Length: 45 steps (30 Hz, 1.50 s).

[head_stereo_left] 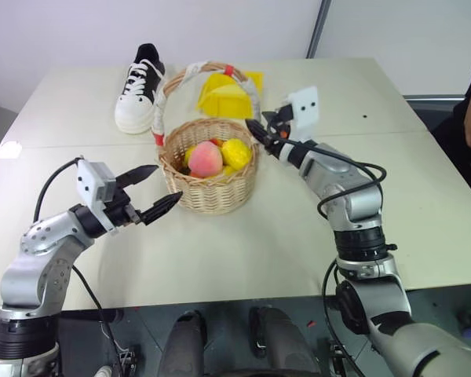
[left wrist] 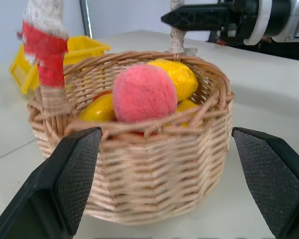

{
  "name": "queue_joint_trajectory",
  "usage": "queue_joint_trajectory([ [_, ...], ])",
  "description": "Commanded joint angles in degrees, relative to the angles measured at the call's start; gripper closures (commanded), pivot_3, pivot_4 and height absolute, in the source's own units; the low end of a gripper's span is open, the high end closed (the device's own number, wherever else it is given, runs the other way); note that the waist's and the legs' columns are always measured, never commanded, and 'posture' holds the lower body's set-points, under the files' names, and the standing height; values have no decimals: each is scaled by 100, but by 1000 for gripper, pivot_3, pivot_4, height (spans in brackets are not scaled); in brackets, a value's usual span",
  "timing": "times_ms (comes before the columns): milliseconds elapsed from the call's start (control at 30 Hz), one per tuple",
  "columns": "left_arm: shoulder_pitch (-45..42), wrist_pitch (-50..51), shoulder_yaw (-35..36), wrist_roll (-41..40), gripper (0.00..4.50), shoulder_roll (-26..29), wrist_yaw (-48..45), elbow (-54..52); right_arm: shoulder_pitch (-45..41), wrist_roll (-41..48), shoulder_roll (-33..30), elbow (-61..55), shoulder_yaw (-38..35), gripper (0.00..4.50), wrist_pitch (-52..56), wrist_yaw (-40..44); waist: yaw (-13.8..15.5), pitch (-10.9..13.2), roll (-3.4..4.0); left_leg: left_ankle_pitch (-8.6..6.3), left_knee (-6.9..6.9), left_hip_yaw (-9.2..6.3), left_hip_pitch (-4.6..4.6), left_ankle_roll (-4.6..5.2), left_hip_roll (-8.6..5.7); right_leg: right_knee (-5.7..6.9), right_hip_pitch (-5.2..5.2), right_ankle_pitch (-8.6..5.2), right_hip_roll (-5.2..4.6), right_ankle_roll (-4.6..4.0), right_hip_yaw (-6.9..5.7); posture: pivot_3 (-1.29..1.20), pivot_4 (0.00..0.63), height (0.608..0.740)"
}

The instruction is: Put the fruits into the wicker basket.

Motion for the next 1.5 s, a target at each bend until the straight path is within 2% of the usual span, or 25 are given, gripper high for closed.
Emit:
queue_joint_trajectory([
  [33,30,-90,204,-122,0,31,47,-273,-44,188,-13,-423,-197,4411,-111,61,-6,0,0,0,0,0,1,0,0,1,0,0,0,0,0,0,150,740],
  [133,5,-83,174,-123,0,17,77,-291,126,132,-231,-812,-291,4471,-161,63,-6,1,2,0,1,0,2,0,0,3,0,0,1,-1,0,0,150,740],
  [300,-97,-74,61,-148,0,-14,91,-272,319,-45,-869,-1123,-1018,4471,-169,-415,51,1,2,0,3,0,-1,0,-2,-1,0,-1,-1,0,0,0,150,740],
  [467,-336,-107,-191,-81,0,-124,50,-118,467,-556,-1775,-617,-1782,4471,-268,-1039,124,1,2,0,3,4,0,0,-4,-3,0,-2,-1,-1,3,0,150,740],
  [633,-602,-156,-432,5,0,-265,15,10,516,-781,-1959,53,-1939,4471,-531,-1285,58,2,3,0,0,9,7,0,-2,-1,0,-1,6,-1,13,0,150,740],
  [700,-677,-175,-487,33,0,-298,6,36,539,-787,-1965,231,-1992,3639,-596,-1323,17,3,6,0,-2,8,7,1,-2,2,0,0,8,-1,13,0,150,740],
  [733,-719,-174,-499,43,0,-298,5,62,600,-762,-1985,191,-2040,3601,-605,-1315,-30,4,9,0,-2,7,7,1,-2,2,0,-1,8,-1,13,0,150,740],
  [767,-735,-171,-496,56,0,-284,-4,86,716,-753,-2055,46,-2066,2912,-616,-1265,-32,4,10,0,-2,8,7,1,-2,3,0,0,8,0,13,0,150,740],
  [800,-740,-150,-484,70,0,-262,-6,118,840,-748,-2127,-103,-2099,2698,-618,-1218,-15,4,10,0,-2,7,8,1,-1,4,0,0,9,1,14,0,150,740],
  [867,-728,-145,-440,127,0,-228,21,207,1111,-689,-2252,-384,-2196,1823,-693,-1064,12,4,11,0,-2,5,7,1,-2,3,2,-2,9,4,13,0,150,740],
  [967,-659,-70,-277,233,0,-144,179,416,1780,-303,-2450,-905,-2523,1823,-1023,-408,49,3,11,0,1,6,4,1,-5,0,3,-5,4,8,13,0,150,740],
  [1133,-277,-105,44,440,0,42,372,690,2616,594,-2666,-1578,-2841,1823,-818,625,-13,3,11,-1,1,7,8,2,-4,0,6,-6,4,9,14,0,150,740],
  [1233,-10,-304,253,606,0,104,457,868,3158,980,-2788,-2183,-2263,1823,-739,1512,-42,3,12,-1,-2,7,25,2,2,3,15,-7,10,7,14,0,150,740],
  [1333,133,-328,399,693,0,91,653,984,3484,1083,-2734,-2600,-1535,1823,-805,2045,-23,3,12,-1,-3,5,36,2,5,6,22,-24,12,2,13,0,150,740],
  [1500,534,-303,528,758,0,-15,904,814,3346,692,-2462,-2243,-591,1823,-1176,2242,-6,1,10,-1,8,9,32,2,-2,-2,30,-25,0,-3,14,0,150,740],
])
